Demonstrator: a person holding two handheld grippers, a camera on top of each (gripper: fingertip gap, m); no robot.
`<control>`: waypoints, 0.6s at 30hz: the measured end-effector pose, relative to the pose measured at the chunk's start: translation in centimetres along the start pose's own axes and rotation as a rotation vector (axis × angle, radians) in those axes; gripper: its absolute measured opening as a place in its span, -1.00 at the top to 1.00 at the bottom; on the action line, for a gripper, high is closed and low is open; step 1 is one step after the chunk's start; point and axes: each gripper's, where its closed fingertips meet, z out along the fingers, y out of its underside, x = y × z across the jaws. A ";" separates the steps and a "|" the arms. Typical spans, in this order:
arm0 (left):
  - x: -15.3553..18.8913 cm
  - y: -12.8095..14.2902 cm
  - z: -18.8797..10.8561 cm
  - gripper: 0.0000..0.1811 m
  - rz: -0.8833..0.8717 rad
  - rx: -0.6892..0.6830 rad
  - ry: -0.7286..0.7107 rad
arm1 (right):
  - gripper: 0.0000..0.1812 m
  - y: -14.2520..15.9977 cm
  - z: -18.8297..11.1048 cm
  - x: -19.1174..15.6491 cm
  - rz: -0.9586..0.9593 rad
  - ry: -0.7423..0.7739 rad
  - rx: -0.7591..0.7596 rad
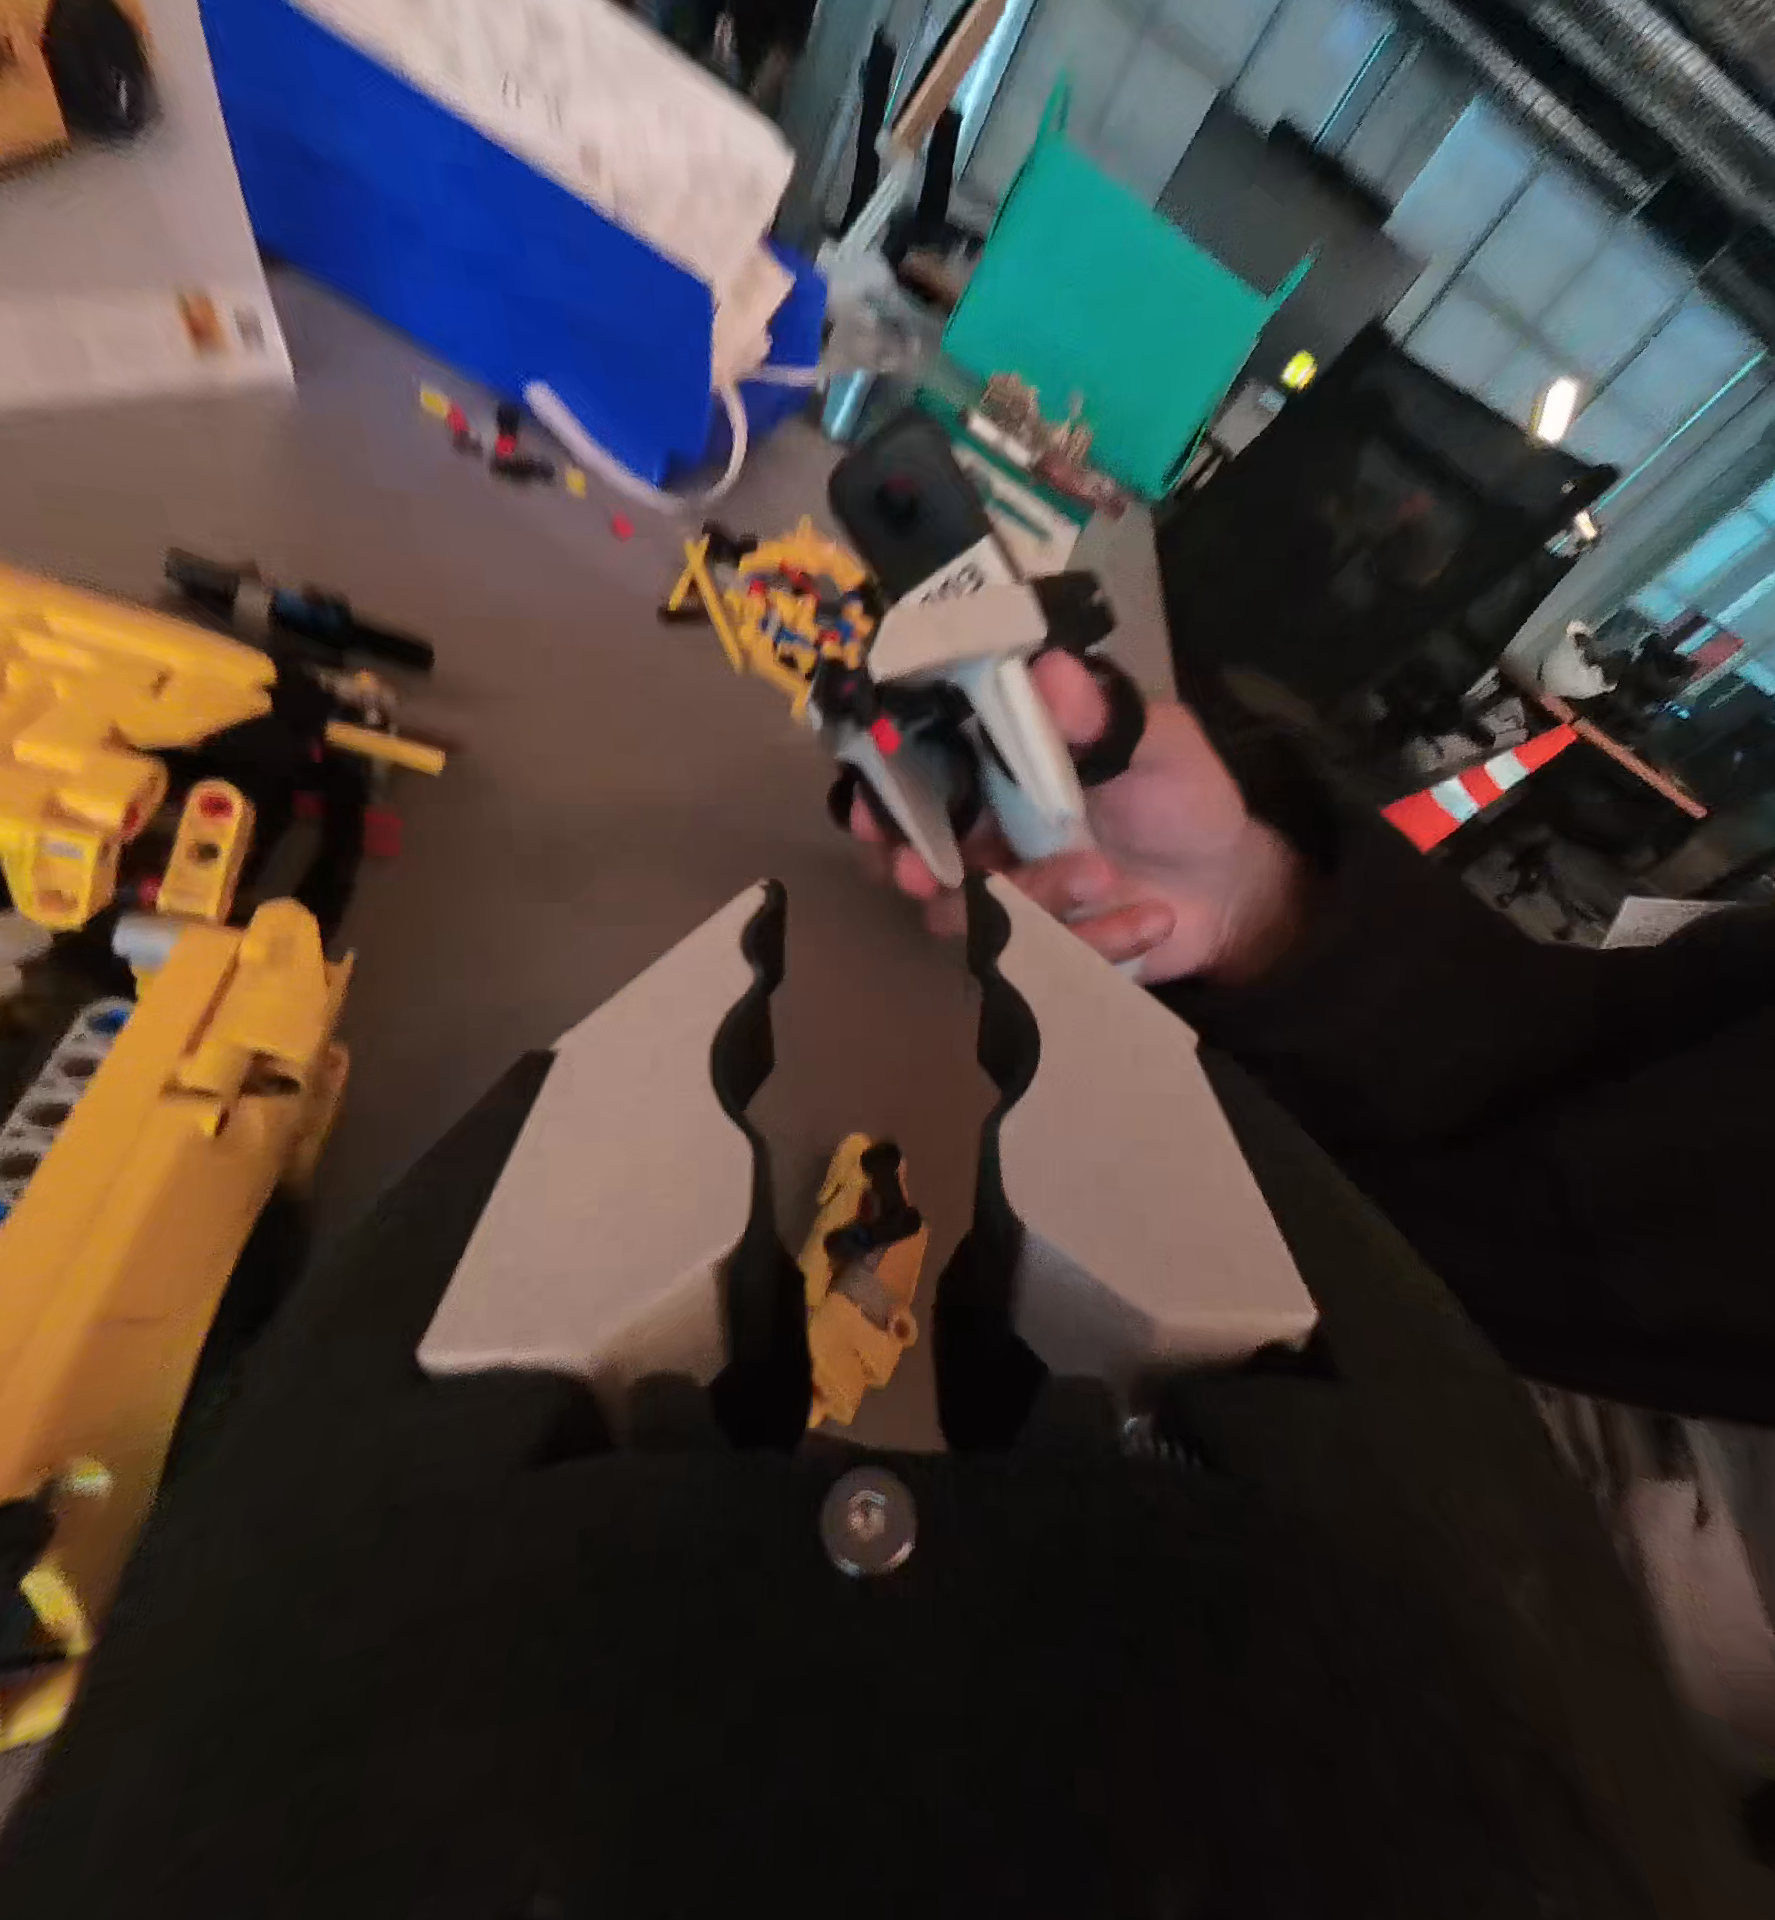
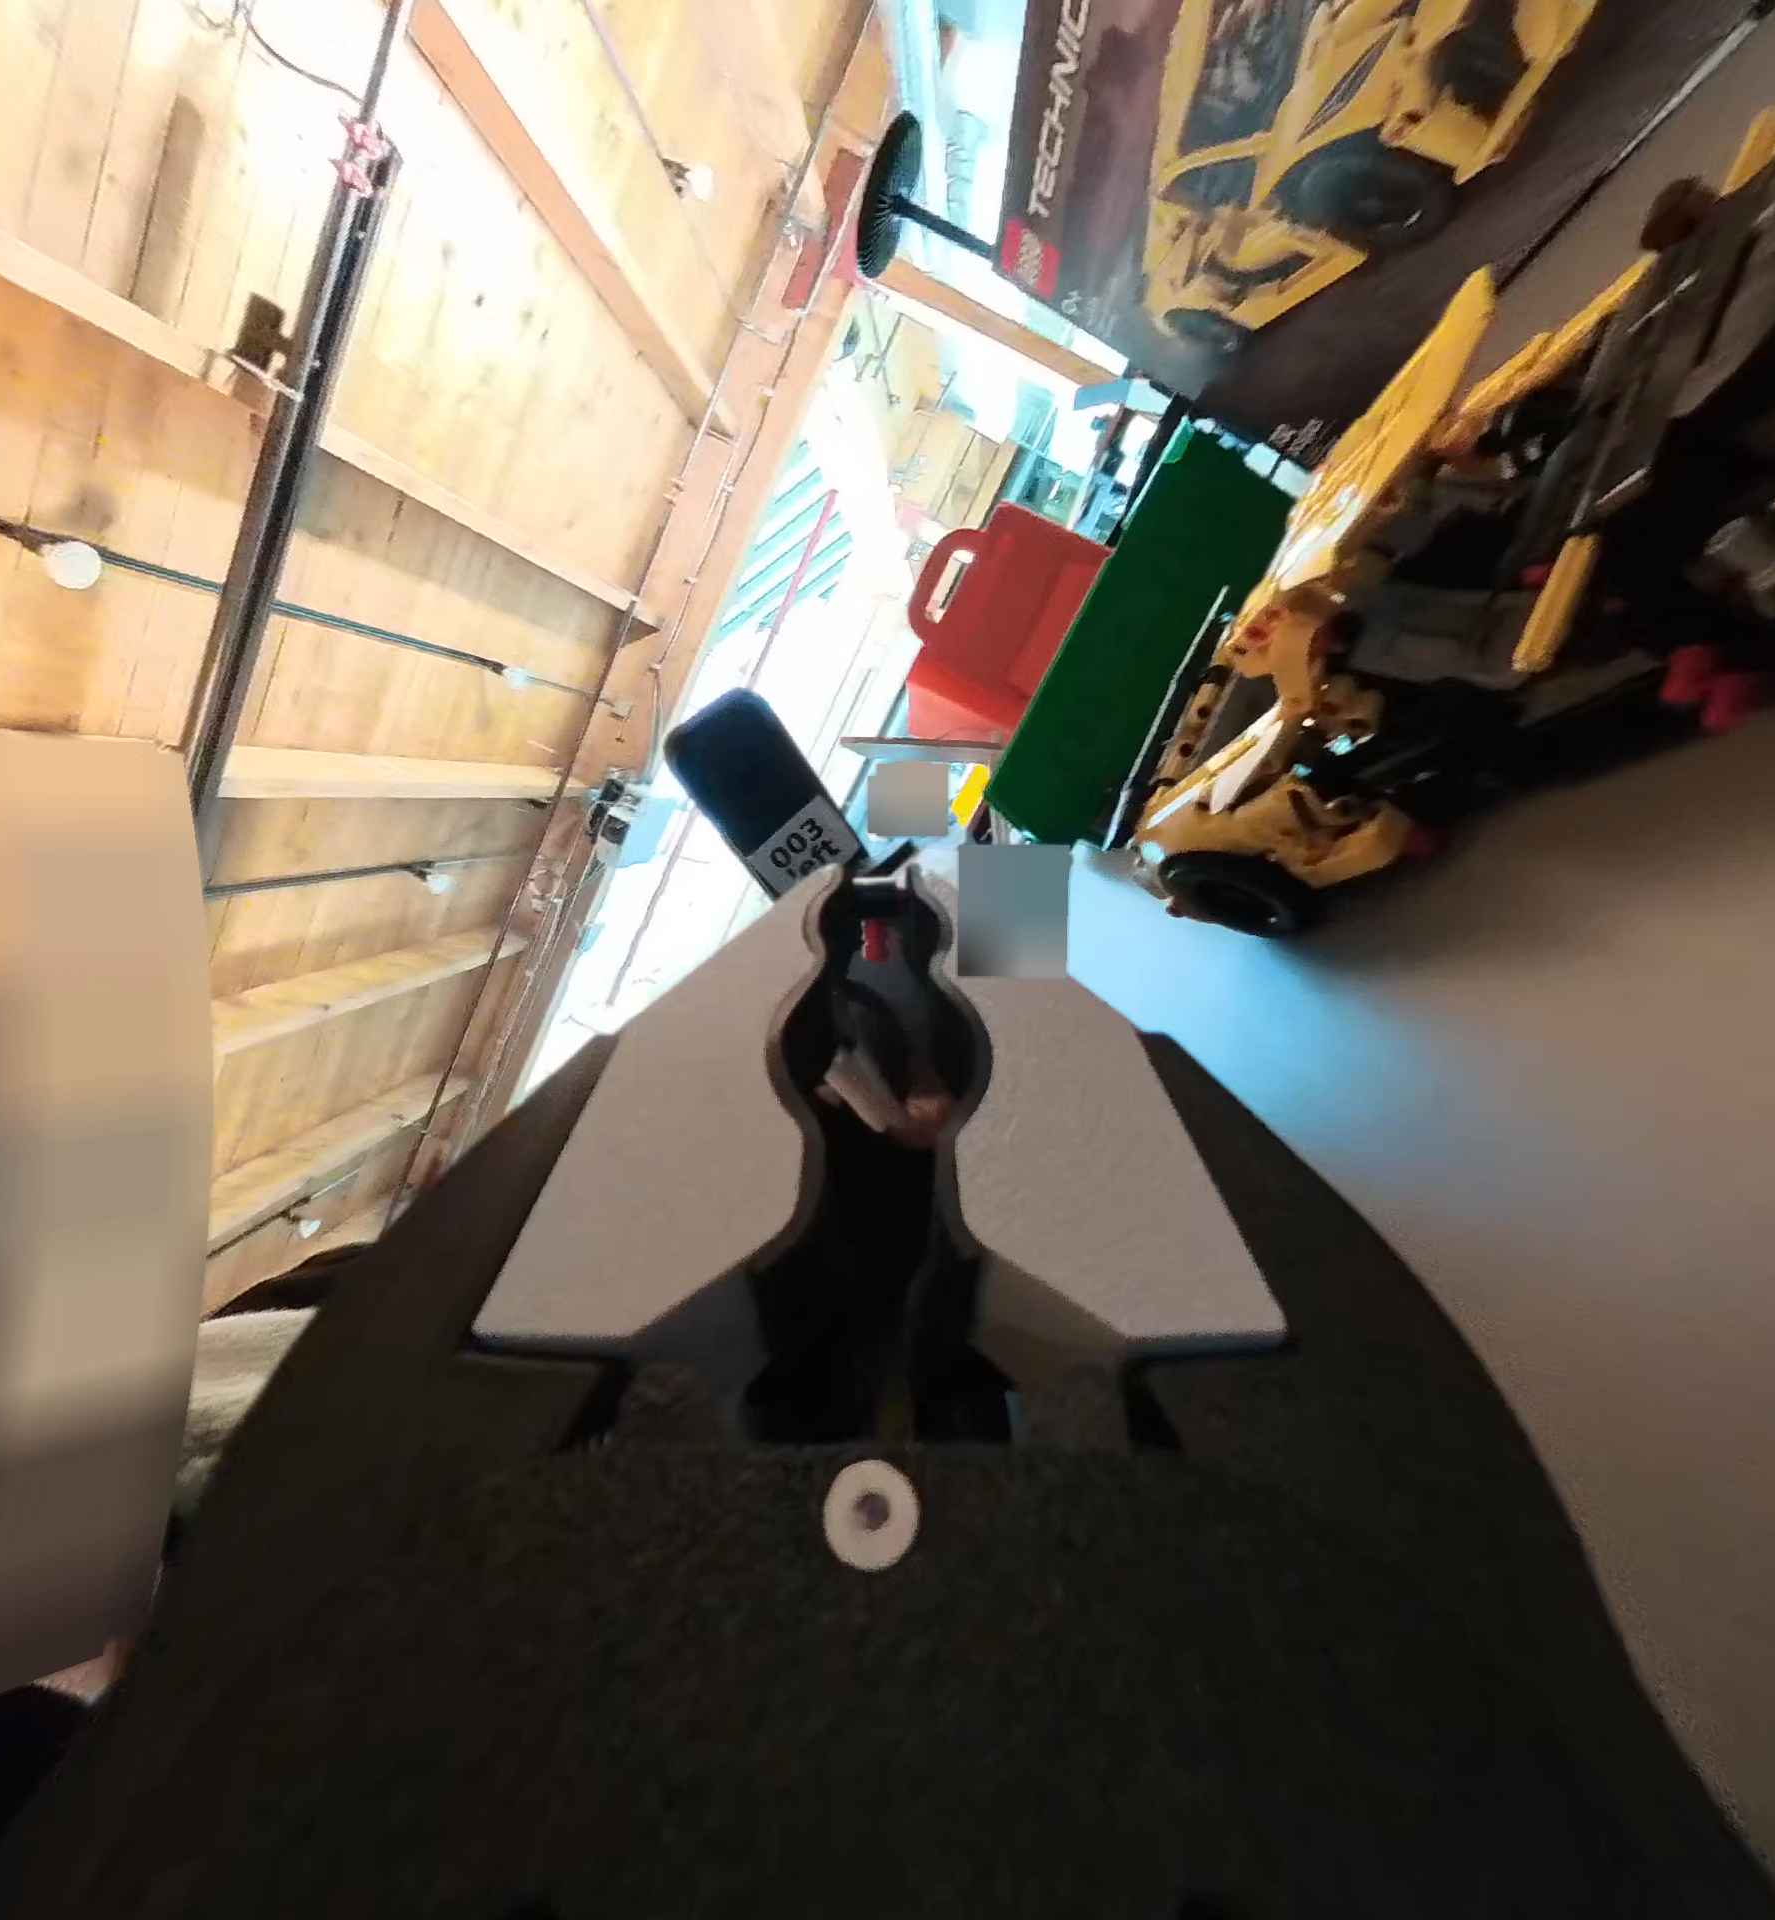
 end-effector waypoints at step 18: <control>2.0 -1.6 0.2 0.94 -0.027 0.126 0.110 | 0.90 2.6 2.3 -1.9 -0.249 -0.019 -0.092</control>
